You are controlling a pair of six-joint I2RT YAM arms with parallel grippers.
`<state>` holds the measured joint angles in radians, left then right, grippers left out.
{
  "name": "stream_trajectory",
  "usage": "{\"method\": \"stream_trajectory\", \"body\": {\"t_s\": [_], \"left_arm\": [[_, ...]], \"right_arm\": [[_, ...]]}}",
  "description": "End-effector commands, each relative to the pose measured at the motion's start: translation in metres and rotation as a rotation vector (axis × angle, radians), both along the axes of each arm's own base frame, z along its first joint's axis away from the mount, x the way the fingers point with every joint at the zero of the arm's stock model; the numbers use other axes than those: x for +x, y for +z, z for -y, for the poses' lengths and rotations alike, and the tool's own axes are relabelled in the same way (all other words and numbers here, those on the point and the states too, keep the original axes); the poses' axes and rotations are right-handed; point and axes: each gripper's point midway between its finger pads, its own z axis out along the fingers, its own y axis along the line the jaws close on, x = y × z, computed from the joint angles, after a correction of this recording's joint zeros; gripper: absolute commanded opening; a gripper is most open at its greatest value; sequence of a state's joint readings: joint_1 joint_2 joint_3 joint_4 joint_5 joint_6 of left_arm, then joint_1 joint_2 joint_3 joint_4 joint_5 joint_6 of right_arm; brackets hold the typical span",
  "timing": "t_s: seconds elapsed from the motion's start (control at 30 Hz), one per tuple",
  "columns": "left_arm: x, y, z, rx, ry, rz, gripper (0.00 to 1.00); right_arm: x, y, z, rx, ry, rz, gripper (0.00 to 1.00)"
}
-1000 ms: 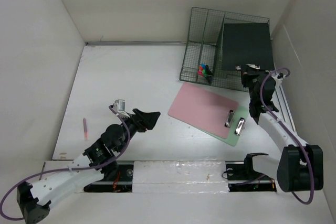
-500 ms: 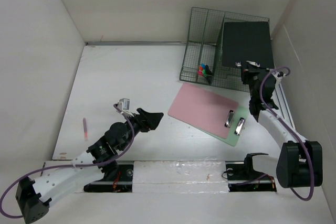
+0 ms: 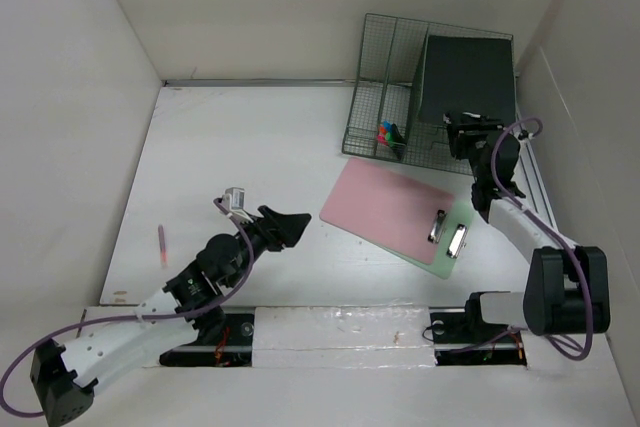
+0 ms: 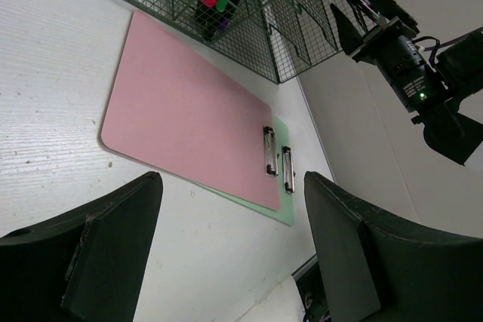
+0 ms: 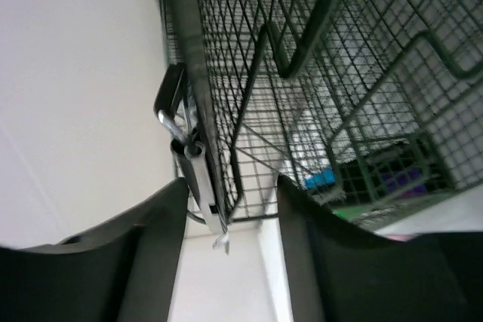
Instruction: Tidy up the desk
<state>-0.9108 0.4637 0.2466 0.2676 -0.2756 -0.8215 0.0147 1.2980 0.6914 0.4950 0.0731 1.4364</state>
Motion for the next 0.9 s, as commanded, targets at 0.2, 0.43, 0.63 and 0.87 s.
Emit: {"method": "stream_trajectory", "body": {"t_s": [0.2, 0.43, 0.63, 0.87], "left_arm": [[0.003, 0.02, 0.009, -0.045, -0.014, 0.046, 0.71], [0.007, 0.024, 0.018, -0.023, -0.037, 0.051, 0.71], [0.015, -0.007, 0.036, 0.053, -0.064, -0.014, 0.7], [0.025, -0.037, 0.068, 0.149, -0.131, -0.092, 0.69]], "right_arm": [[-0.031, 0.021, 0.004, -0.209, -0.005, -0.041, 0.92], [-0.075, 0.007, -0.006, -0.288, 0.007, -0.056, 0.99], [-0.135, -0.064, -0.016, -0.369, 0.013, -0.21, 0.8], [-0.174, -0.14, -0.014, -0.364, 0.055, -0.365, 0.62]]}}
